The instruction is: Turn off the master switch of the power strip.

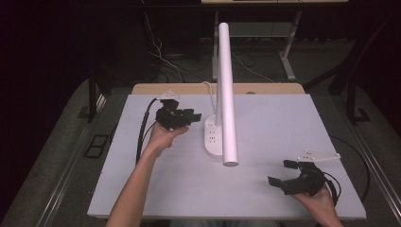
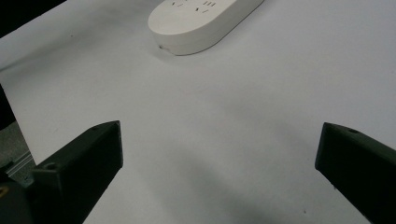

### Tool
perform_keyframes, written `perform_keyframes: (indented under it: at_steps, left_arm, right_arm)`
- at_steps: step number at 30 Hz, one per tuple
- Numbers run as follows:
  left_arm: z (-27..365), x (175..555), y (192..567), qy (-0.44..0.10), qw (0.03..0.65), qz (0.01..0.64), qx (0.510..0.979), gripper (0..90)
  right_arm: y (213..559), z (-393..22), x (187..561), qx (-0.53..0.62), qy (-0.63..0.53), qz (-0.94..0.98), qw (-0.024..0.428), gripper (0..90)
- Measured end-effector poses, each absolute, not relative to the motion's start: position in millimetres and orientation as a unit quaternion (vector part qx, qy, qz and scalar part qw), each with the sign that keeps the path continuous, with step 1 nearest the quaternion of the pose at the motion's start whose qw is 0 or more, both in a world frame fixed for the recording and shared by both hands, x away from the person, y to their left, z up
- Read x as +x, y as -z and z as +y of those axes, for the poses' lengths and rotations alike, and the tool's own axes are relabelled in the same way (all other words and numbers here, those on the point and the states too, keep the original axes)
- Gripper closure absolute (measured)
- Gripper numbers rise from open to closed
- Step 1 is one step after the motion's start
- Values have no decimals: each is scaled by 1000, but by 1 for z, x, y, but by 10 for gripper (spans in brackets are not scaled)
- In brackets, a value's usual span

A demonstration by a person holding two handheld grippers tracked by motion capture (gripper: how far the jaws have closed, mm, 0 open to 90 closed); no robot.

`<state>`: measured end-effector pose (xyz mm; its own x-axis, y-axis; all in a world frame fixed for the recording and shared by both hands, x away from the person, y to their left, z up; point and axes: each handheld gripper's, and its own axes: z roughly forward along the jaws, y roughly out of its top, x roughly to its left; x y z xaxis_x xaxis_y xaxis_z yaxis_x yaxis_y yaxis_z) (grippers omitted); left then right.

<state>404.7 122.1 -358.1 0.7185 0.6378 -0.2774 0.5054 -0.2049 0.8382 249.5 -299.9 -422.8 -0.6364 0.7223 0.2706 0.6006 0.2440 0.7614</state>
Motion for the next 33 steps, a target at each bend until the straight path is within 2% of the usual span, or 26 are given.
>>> perform_keyframes:
  at_steps: [7, 9, 12, 33]
  left_arm:
    - [139, 383, 356, -53, 535, 363, 761, 172]
    - [141, 376, 357, -48, 539, 360, 760, 126]
    - [144, 365, 361, -49, 535, 360, 763, 0]
    - [162, 297, 386, -75, 531, 341, 772, 0]
  right_arm:
    - [422, -300, 249, 422, -449, 785, 67, 1]
    - [422, -300, 249, 422, -449, 784, 67, 1]
    - [422, -299, 249, 421, -448, 785, 69, 1]
    - [422, -296, 248, 419, -447, 787, 69, 1]
